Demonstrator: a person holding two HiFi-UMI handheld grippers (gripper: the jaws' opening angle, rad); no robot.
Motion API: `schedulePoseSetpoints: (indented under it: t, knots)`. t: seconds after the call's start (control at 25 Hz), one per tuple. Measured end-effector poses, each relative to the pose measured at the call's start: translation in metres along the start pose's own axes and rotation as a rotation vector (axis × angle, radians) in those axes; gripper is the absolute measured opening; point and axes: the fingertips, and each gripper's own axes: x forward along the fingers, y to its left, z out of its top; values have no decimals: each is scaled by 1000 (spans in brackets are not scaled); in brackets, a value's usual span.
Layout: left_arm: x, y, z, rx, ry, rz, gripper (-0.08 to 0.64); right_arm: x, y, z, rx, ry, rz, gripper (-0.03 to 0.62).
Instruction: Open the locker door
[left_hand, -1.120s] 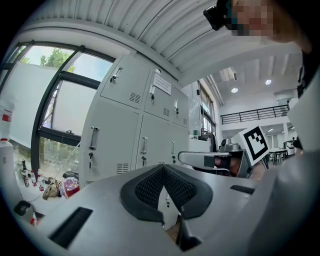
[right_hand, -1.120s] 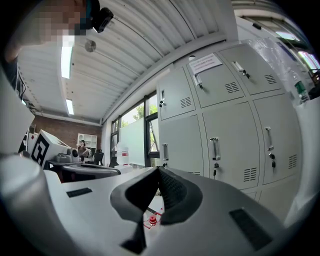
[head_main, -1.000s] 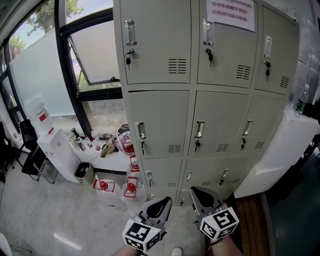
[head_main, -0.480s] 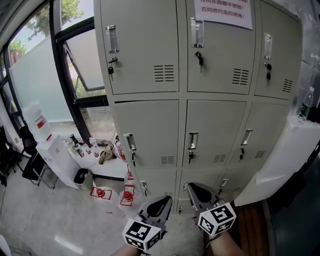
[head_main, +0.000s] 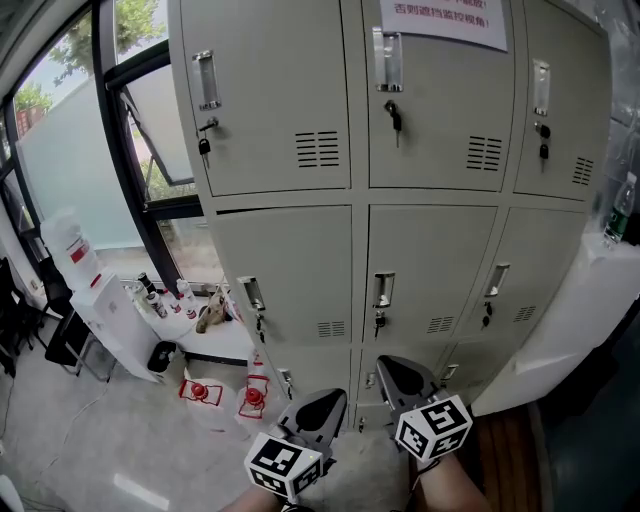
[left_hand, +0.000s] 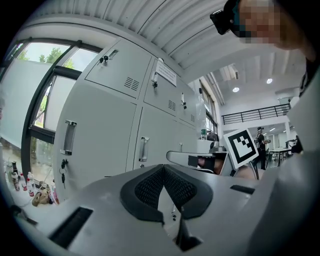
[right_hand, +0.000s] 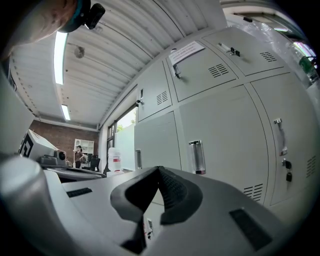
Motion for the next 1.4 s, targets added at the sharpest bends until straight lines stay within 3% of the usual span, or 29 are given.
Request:
schedulePoseSetpoints:
  t: [0.48, 0.8, 0.88, 1.0, 1.4]
  knots:
    - [38, 46, -5, -11, 31, -102, 17, 56, -34, -6, -10, 34, -116, 54]
    - [49, 77, -2, -8, 40, -165, 17, 86, -61, -3, -39, 49, -266, 54]
    - [50, 84, -6, -14, 53, -179, 17, 92, -67, -4, -40, 54, -296, 130]
    - [54, 94, -7, -17, 52, -193, 17, 103, -77, -5, -55, 63, -344, 192]
    - [63, 114, -14, -15, 52, -222, 17, 128, -97, -9, -99, 91, -450, 230]
